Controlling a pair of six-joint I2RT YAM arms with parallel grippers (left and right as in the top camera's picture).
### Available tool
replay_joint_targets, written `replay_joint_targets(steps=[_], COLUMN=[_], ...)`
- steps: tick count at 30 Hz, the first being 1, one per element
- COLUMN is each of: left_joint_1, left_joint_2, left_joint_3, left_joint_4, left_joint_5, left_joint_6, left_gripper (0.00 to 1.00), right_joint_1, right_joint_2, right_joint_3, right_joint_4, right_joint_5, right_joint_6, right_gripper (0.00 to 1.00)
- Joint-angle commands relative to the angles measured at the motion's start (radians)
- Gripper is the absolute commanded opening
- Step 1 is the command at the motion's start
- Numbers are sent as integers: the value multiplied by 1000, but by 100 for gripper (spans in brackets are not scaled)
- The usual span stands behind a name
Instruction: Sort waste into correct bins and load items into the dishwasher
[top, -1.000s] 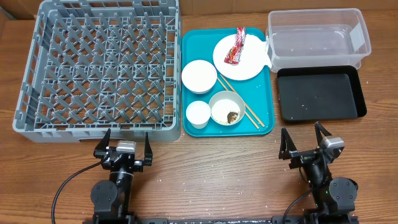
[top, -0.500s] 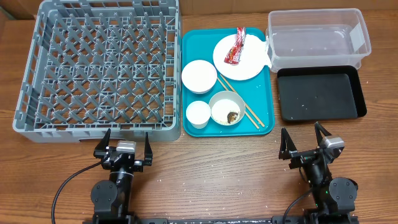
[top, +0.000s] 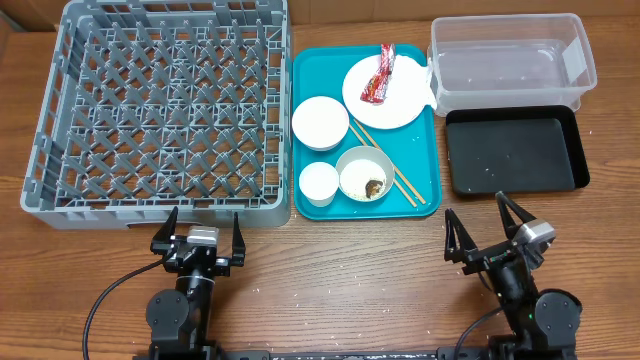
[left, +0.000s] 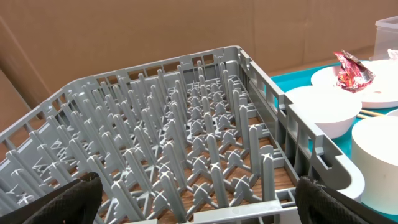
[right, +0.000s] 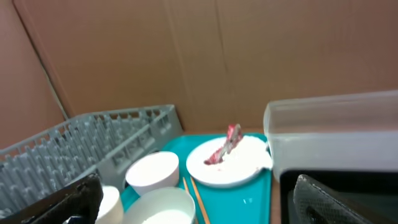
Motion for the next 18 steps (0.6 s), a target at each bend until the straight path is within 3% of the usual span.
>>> replay_joint_targets(steps=[1,11,18], left_joint_1=[-4,-4,-4], left_joint_2=[-5,-5,-5], left_joint_3=[-7,-7,-7], left_joint_4=[3,3,3], left_joint_5=[-7,-7,-7], left_joint_6=[15,15,15], left_gripper=[100,100,100], right_joint_1=[5,6,6], right_joint_2=[-8,18,204], right_joint_3=[98,309,487], right_joint_4=[10,10,11], right_joint_5=[-13,-39,-111], right_joint_6=[9,9,8], right_gripper=[100,100,100])
